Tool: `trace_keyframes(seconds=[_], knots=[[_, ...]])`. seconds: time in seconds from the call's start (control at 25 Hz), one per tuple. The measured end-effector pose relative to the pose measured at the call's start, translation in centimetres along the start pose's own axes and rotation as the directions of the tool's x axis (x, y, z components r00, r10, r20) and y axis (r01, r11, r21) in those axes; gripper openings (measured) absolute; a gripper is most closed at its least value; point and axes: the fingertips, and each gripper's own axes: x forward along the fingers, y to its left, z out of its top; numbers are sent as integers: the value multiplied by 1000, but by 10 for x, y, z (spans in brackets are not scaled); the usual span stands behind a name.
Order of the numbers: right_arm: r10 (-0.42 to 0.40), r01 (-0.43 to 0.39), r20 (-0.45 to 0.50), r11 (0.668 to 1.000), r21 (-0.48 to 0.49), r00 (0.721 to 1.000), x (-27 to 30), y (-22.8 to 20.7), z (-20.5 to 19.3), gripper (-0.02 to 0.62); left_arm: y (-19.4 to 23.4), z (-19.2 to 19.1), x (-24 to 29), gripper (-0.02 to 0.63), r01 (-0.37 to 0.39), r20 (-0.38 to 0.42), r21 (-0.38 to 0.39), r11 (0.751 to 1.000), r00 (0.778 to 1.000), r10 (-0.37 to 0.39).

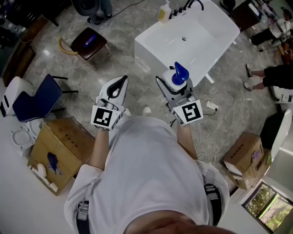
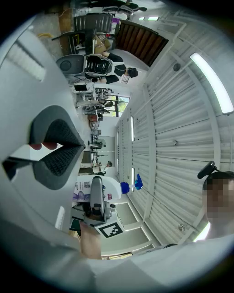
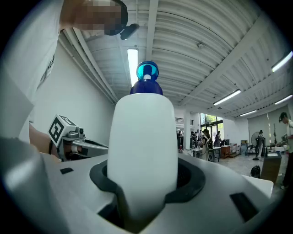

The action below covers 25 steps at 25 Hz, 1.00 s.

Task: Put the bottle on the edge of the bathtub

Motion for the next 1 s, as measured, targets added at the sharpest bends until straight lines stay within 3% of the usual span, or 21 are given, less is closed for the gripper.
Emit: trace_keyframes(seconds=[0.52,1.0], knots=[[23,-23,2,999,35,1000,-10,-4,-8,244,-4,-15,0,-5,-24,-34,-14,1000,999,23],[59,-58,-12,996,64,998,-45,-47,-31,245,-41,-31,34,-5,-37,-99,31,999,994,40]])
